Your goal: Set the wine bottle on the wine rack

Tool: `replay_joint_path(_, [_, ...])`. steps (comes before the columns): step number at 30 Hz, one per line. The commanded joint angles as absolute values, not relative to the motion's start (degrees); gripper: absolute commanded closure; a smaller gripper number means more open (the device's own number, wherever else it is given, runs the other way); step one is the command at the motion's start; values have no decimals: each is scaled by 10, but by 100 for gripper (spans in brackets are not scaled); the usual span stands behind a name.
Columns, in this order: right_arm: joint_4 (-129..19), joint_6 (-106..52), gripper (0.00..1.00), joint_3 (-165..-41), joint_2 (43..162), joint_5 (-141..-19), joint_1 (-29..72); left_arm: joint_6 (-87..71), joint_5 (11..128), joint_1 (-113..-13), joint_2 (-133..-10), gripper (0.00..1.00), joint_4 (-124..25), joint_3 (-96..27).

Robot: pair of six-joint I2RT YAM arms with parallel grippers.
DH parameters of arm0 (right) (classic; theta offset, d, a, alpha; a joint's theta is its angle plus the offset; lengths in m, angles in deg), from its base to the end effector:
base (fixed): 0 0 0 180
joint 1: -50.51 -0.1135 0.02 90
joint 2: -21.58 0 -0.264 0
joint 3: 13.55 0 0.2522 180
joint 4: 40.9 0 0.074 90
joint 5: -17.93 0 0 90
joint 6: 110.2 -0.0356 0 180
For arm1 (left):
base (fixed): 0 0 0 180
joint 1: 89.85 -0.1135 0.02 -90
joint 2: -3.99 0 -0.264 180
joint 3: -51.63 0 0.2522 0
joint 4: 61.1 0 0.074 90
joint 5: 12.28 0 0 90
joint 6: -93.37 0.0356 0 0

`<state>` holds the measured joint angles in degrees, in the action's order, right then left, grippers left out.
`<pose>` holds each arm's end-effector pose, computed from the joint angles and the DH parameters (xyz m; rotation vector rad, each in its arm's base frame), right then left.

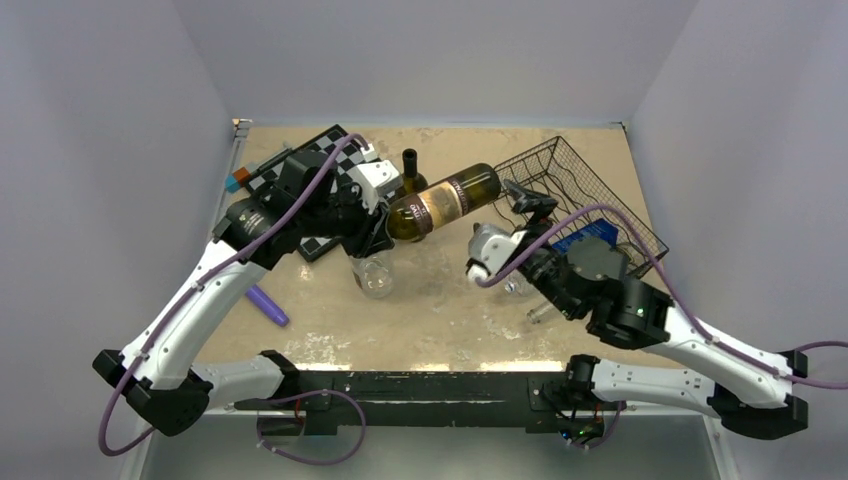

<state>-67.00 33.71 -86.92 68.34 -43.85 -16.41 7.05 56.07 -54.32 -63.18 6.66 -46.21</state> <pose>0.0821 0.1498 0.4197 -1.1304 1.0846 -0.2057 0.1713 -0.1385 0.4209 0.9571 2.0488 -0.7213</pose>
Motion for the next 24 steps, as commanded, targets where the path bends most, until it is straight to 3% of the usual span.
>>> replay_joint_path(1, [-773, 117, 15, -994, 695, -409, -144, 38, 534, -537, -628, 100, -58, -430])
replay_joint_path(6, [-885, -83, 43, -1068, 742, -380, -89, -22, 552, -499, -636, 100, -159, -334])
replay_joint_path(7, [-905, -123, 44, -1073, 741, -386, -72, -30, 563, -489, -641, 100, -176, -320])
replay_joint_path(13, [-959, -284, 45, -1032, 701, -408, 9, -64, 634, -431, -700, 100, -254, -275])
replay_joint_path(24, [-1013, -339, 44, -960, 615, -381, 30, -86, 666, -407, -826, 100, -336, -295])
